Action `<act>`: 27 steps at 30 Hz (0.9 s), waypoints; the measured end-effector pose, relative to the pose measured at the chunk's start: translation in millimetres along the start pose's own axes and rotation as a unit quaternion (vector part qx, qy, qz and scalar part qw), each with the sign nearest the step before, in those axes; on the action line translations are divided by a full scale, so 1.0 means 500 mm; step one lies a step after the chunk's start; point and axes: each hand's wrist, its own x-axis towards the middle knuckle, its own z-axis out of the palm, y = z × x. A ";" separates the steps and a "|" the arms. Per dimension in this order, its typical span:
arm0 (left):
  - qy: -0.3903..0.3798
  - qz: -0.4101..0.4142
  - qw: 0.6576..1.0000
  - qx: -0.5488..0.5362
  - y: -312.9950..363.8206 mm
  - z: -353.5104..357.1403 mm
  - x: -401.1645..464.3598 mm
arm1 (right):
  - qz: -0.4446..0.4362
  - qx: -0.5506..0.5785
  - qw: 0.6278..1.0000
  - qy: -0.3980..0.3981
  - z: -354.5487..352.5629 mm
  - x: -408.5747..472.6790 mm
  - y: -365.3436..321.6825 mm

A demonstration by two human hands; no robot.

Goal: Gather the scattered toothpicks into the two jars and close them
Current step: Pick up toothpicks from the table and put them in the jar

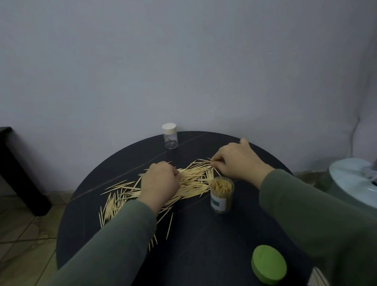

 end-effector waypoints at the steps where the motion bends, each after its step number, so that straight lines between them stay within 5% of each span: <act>1: 0.002 -0.003 1.000 -0.006 0.005 0.001 -0.004 | 0.003 0.004 1.000 0.001 0.002 -0.007 0.002; 9: -0.013 0.000 1.000 0.007 0.048 0.001 -0.024 | 0.056 0.060 0.996 -0.040 0.007 -0.040 0.027; 13: -0.021 -0.021 0.994 -0.109 0.051 -0.006 -0.028 | 0.077 0.137 0.987 0.015 0.005 -0.058 0.024; 20: -0.013 -0.044 0.892 -0.450 0.076 -0.037 -0.049 | 0.099 0.412 0.904 0.059 0.002 -0.087 0.005; 27: -0.071 -0.049 0.827 -0.556 0.123 -0.041 -0.067 | 0.105 0.523 0.845 0.039 -0.004 -0.121 0.002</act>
